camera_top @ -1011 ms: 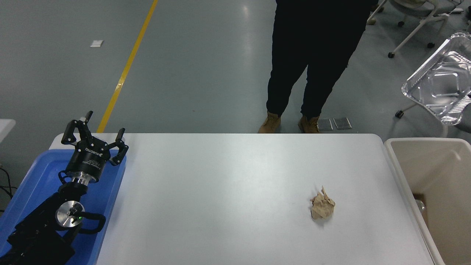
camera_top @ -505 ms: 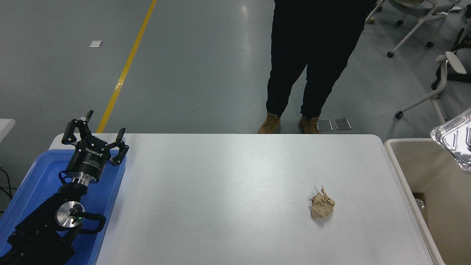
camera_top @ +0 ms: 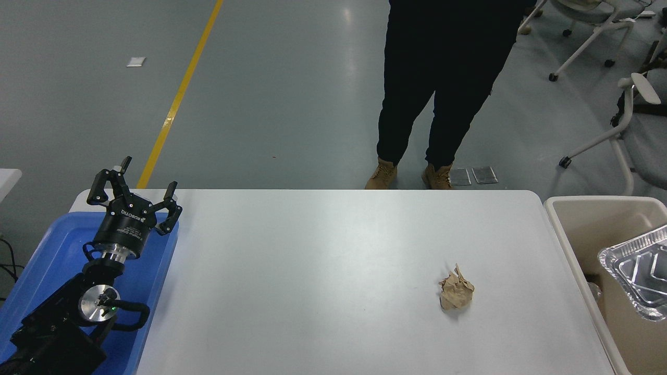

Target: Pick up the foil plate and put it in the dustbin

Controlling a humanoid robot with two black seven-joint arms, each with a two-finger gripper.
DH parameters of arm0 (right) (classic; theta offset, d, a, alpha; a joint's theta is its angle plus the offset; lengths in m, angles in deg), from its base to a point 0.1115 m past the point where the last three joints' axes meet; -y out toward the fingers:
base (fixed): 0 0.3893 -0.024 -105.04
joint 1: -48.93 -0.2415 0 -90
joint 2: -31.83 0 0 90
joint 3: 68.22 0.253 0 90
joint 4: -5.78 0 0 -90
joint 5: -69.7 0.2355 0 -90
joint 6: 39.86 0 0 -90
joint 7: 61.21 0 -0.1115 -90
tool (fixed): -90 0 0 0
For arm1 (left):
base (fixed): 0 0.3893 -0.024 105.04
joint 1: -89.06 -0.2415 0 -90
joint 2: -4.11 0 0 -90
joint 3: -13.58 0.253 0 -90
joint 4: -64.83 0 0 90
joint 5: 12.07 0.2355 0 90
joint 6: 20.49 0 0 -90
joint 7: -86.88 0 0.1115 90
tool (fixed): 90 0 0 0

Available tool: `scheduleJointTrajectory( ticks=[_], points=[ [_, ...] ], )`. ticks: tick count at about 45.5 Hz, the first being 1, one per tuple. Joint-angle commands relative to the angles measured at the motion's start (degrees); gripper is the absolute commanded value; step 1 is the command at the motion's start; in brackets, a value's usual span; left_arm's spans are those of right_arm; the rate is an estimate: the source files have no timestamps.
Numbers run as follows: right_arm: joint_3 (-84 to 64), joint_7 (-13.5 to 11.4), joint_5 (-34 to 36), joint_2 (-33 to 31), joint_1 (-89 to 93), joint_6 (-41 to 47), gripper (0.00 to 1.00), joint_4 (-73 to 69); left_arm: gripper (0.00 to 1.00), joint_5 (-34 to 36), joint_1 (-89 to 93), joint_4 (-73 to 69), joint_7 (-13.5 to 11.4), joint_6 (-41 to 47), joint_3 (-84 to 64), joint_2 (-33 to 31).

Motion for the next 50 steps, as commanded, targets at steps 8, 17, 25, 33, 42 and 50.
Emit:
scheduleJointTrajectory(
  ticks=[8, 17, 25, 33, 42, 50],
  points=[
    [1.2, 0.0, 0.2, 1.5, 2.1, -1.3, 0.00, -0.1, 0.98, 0.0, 0.0, 0.0, 0.0, 0.0, 0.0, 0.1],
    [1.2, 0.0, 0.2, 1.9, 2.1, -1.3, 0.00, -0.1, 0.98, 0.1, 0.0, 0.0, 0.0, 0.1, 0.0, 0.0],
    [1.1, 0.1, 0.3, 1.9, 1.9, -3.8, 0.70, -0.1, 0.98, 0.0, 0.0, 0.0, 0.0, 0.0, -0.1, 0.0],
    [0.7, 0.1, 0.3, 1.7, 1.4, -6.8, 1.00, -0.4, 0.98, 0.0, 0.0, 0.0, 0.0, 0.1, 0.0, 0.0],
    [0.0, 0.1, 0.3, 1.0, -2.7, -6.5, 1.00, -2.6, 0.98, 0.0, 0.0, 0.0, 0.0, 0.0, 0.0, 0.0],
    [-8.4, 0.3, 0.2, -5.5, -14.6, -6.4, 1.00, -13.2, 0.98, 0.0, 0.0, 0.0, 0.0, 0.1, 0.0, 0.0]
  ],
)
